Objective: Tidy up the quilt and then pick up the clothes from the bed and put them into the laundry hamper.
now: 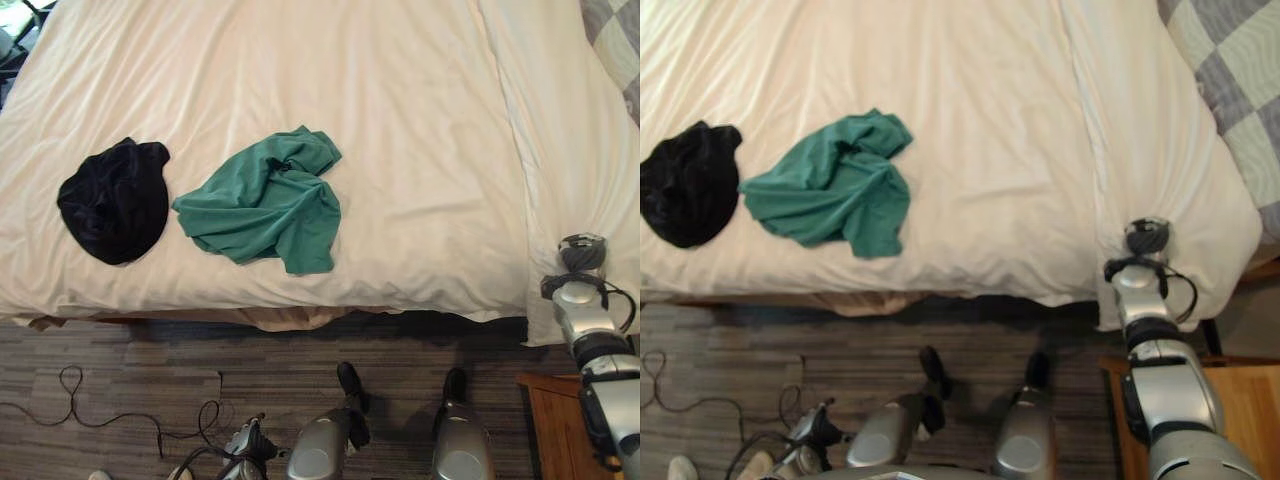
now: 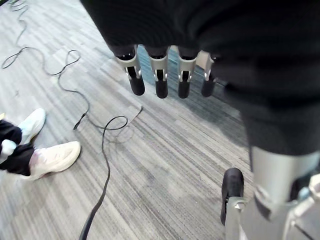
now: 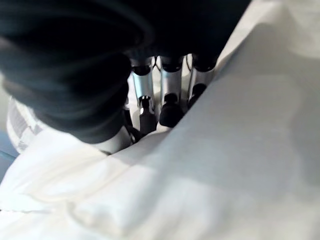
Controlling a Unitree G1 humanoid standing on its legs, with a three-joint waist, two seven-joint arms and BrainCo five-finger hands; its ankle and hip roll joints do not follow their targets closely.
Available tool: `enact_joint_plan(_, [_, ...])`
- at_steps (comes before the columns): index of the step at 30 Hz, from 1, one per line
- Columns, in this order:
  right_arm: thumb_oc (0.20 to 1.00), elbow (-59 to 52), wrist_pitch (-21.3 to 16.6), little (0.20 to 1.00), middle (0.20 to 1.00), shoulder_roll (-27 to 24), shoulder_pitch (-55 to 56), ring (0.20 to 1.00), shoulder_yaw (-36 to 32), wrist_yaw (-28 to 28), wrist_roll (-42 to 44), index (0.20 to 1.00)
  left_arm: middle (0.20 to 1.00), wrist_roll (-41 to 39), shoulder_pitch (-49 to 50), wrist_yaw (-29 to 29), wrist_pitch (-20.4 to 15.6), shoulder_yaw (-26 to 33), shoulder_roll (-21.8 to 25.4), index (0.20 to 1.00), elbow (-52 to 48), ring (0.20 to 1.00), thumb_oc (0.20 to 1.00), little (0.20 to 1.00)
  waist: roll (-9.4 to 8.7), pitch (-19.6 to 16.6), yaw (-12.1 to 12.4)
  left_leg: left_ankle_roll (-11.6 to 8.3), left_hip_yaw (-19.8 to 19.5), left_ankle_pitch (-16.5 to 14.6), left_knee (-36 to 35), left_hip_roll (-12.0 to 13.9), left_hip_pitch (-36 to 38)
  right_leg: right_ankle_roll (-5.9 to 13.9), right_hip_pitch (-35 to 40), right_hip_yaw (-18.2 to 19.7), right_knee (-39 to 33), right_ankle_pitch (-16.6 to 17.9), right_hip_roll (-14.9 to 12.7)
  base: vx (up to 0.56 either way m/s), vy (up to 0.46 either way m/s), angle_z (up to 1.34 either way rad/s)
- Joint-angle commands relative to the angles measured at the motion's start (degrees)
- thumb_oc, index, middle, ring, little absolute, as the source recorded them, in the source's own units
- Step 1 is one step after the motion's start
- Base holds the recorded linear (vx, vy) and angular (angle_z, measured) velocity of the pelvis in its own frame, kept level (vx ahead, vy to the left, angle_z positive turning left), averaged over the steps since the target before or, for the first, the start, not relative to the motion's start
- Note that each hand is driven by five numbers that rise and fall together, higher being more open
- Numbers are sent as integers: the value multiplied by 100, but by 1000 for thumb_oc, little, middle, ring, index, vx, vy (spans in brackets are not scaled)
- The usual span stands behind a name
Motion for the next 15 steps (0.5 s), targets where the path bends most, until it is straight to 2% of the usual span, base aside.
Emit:
enact_joint_plan(1, [200, 644, 546, 200, 200, 402, 977, 200, 183, 337, -110, 200, 1000, 533, -285, 65, 181, -34, 130, 1000, 367, 1000, 1000, 1000, -135, 28, -36, -577, -53, -971, 749, 361, 334, 221, -23, 206, 104, -548, 43, 24, 76, 7])
enact_joint_plan(2, [200, 773, 605, 200, 200, 811, 1764, 200, 198, 522, -408, 200, 1000, 667, -284, 63, 268, 174, 54, 1000, 550, 1000, 1000, 1000, -221, -73, -153, -519, -65, -966, 530, 258, 521, 265, 141, 180, -135, -422, 63, 47, 66, 11])
enact_joint_plan(4, [200, 799, 665, 200, 200, 1153, 2460, 200, 258, 726, -690, 200, 1000, 817, -244, 37, 329, 311, 47, 1000, 694, 1000, 1000, 1000, -341, -226, -274, -459, -87, -934, 215, 163, 735, 318, 297, 168, -350, -303, 97, 47, 72, 12])
enact_joint_plan(5, [200, 793, 667, 200, 200, 1156, 2470, 200, 258, 725, -691, 200, 1000, 818, -237, 38, 329, 310, 50, 1000, 693, 1000, 1000, 1000, -344, -227, -275, -458, -87, -926, 200, 158, 747, 320, 307, 166, -358, -300, 96, 31, 93, 10])
enact_joint_plan(6, [200, 840, 697, 200, 200, 1468, 3078, 200, 403, 940, -984, 200, 1000, 948, -195, 29, 312, 386, 91, 1000, 712, 1000, 1000, 1000, -454, -343, -358, -393, -91, -878, -173, 82, 1008, 384, 327, 217, -306, -218, 113, 0, 93, 7])
enact_joint_plan(8, [200, 957, 732, 200, 200, 1661, 3398, 200, 399, 1052, -997, 200, 1000, 919, -234, 41, 295, 427, 135, 1000, 667, 1000, 1000, 1000, -547, -349, -447, -366, -69, -865, -337, 64, 1155, 473, 232, 316, -88, -111, 126, -69, 84, 15])
enact_joint_plan(10, [1000, 1053, 754, 1000, 1000, 1791, 3592, 1000, 455, 1157, -994, 1000, 1000, 861, -314, 20, 251, 411, 222, 1000, 572, 1000, 1000, 1000, -605, -305, -536, -350, -97, -832, -337, 129, 1175, 491, 40, 539, 447, -192, 310, -137, 30, -6])
enact_joint_plan(11, [1000, 1076, 745, 1000, 1000, 1819, 3632, 1000, 529, 1186, -1017, 1000, 1000, 834, -371, 14, 238, 380, 268, 1000, 501, 1000, 1000, 1000, -602, -286, -564, -339, -105, -806, -337, 165, 1177, 464, -56, 662, 750, -301, 498, -95, 13, -17])
enact_joint_plan(12, [1000, 1076, 744, 1000, 1000, 1820, 3631, 1000, 529, 1186, -1017, 1000, 1000, 834, -370, 13, 239, 380, 269, 1000, 500, 1000, 1000, 1000, -607, -288, -560, -340, -100, -807, -337, 161, 1177, 463, -68, 669, 767, -311, 494, -104, -19, -19])
enact_joint_plan(13, [1000, 1128, 732, 1000, 1000, 1796, 3616, 1000, 708, 1212, -1173, 1000, 1000, 787, -415, 35, 193, 363, 362, 1000, 328, 1000, 1000, 1000, -586, -321, -503, -295, -79, -823, -337, 148, 1207, 361, 57, 717, 880, -641, 756, -54, -27, -18])
enact_joint_plan(14, [1000, 1128, 732, 1000, 1000, 1798, 3617, 1000, 708, 1212, -1173, 1000, 1000, 787, -413, 34, 194, 364, 364, 1000, 326, 1000, 1000, 1000, -589, -313, -504, -295, -80, -824, -337, 148, 1216, 360, 68, 715, 878, -642, 756, -45, -99, -20])
enact_joint_plan(15, [1000, 1110, 743, 1000, 1000, 1773, 3575, 1000, 834, 1244, -1334, 1000, 1000, 781, -431, 39, 109, 326, 373, 1000, 171, 1000, 1000, 1000, -613, -362, -392, -280, -116, -872, -280, 47, 1166, 254, 420, 593, 408, -750, 765, -27, -151, -16])
